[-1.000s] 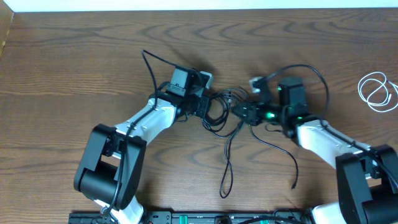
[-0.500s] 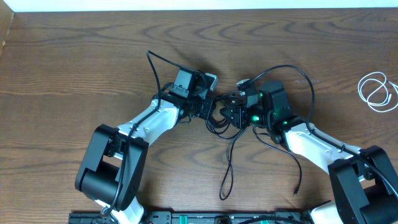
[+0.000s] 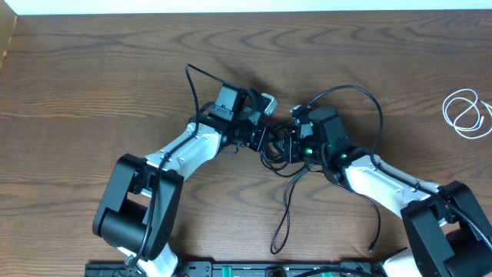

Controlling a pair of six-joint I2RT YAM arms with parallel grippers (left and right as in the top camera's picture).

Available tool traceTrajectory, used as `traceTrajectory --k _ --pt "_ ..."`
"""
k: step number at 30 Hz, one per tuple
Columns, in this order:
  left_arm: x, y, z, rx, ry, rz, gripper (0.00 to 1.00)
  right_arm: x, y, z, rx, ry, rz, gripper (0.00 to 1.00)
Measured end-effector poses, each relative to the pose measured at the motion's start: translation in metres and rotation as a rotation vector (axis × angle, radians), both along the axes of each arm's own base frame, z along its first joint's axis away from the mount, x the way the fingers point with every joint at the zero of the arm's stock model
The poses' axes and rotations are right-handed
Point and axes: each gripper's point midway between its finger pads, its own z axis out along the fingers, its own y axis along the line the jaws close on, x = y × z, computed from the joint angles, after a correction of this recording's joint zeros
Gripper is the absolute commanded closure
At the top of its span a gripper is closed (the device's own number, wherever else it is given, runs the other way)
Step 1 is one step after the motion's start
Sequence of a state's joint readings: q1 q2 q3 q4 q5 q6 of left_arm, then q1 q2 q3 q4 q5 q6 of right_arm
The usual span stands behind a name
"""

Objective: Untangle cables

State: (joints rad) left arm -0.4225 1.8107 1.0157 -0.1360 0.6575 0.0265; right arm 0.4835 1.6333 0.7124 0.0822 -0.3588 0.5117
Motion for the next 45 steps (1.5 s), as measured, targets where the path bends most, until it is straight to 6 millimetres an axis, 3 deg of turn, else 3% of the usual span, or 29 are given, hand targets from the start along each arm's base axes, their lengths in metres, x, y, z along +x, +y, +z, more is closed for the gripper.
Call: traceTrajectory --k 14,19,24,28,31,33,39,42,45 --pt "-0.005 -0.008 0.005 -0.046 0.007 -0.033 0.91 -0.017 -0.042 -0.035 -0.187 0.169 -0.212 0.63" --pt "-0.006 -0.010 0.007 -0.056 0.009 -0.043 0.91 -0.017 -0.043 -0.036 -0.194 0.171 -0.218 0.71" --pt "-0.007 -0.010 0.007 -0.061 0.011 -0.047 0.91 -0.024 -0.045 -0.024 -0.185 0.191 -0.215 0.77" --pt "-0.004 -0.012 0.010 -0.069 -0.007 -0.047 0.92 -0.019 -0.044 0.011 -0.124 0.122 -0.222 0.80" --pt "-0.002 -0.013 0.011 -0.074 -0.018 -0.049 0.91 -0.015 -0.040 0.035 -0.073 0.067 -0.221 0.98" --pt "-0.002 -0.014 0.011 -0.075 -0.022 -0.052 0.91 -0.012 -0.038 0.043 -0.050 0.058 -0.233 0.99" --pt "-0.009 -0.025 0.012 -0.079 -0.032 -0.086 0.91 -0.013 -0.038 0.029 -0.036 0.137 -0.294 0.98" --pt "-0.013 -0.029 0.013 -0.078 -0.039 -0.107 0.91 -0.010 -0.037 0.018 -0.032 0.168 -0.318 0.89" --pt "-0.014 -0.030 0.013 -0.077 -0.044 -0.113 0.91 -0.008 -0.035 0.008 -0.024 0.197 -0.345 0.87"
